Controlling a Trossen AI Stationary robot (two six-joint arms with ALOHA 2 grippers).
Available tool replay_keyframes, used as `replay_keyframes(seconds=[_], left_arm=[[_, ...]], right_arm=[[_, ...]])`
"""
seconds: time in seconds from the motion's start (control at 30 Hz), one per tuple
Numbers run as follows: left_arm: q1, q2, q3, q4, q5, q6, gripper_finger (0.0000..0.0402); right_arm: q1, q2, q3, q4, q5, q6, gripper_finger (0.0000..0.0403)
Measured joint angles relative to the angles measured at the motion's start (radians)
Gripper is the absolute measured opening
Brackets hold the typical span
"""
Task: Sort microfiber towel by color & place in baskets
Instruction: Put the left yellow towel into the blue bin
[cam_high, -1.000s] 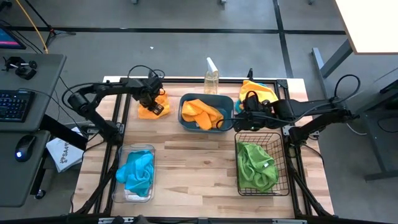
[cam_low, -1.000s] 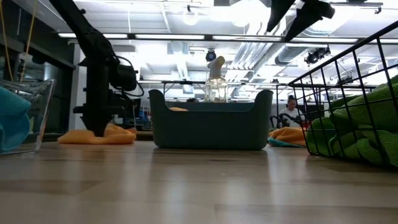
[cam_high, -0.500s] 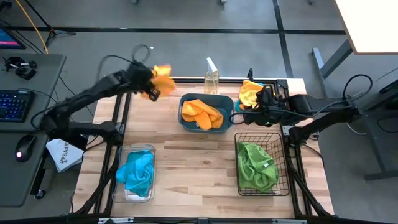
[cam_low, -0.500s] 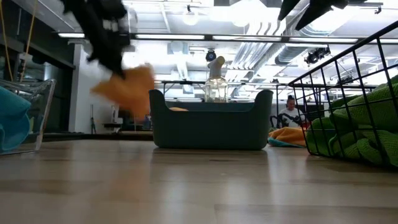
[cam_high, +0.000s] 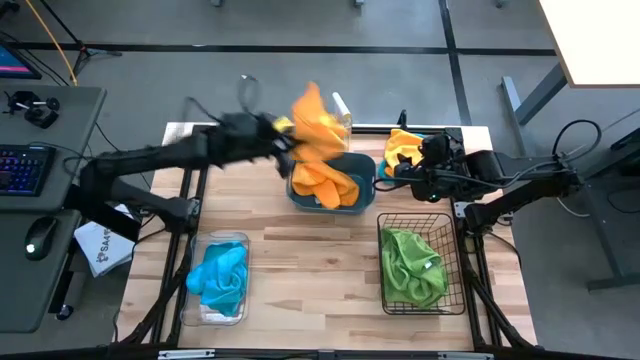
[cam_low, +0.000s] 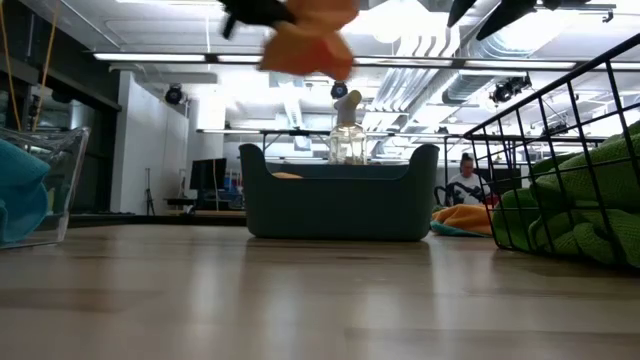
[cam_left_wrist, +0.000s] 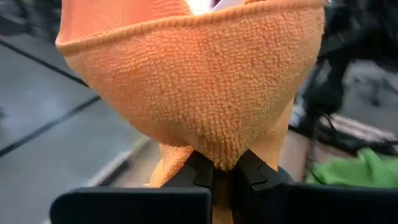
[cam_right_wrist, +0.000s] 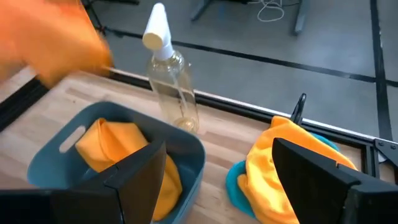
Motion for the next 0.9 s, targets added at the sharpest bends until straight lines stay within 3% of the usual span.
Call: replay_keyframes(seconds=[0.17,0.3,0.53,0.7,0.9], left_arm=[[-0.101,0.230,0.000,0.149,0.036,0.005,0.0000],[-0.102,0.377,0.000,0.237,0.050,-0.031,0.0000],[-0.067,0.555,0.000,0.186,0.150,-0.089,0.0001],[-0.053,0.638,0.000,0.081,0.121,-0.160,0.0023],[-0.015,0.607,-0.001,0.016,0.163,-0.185,0.0090]], right_arm=[[0.000,0.000,0.000,0.000,0.041,0.077,0.0291],[0.000,0.000,0.000,0.001,0.074,0.119,0.0291],[0.000,0.000,0.000,0.000,0.075,0.123,0.0291],[0.000,0.000,0.000,0.000,0.074,0.122,0.0291],[-0.010,0.000,0.000,0.000,0.054,0.131,0.0291]])
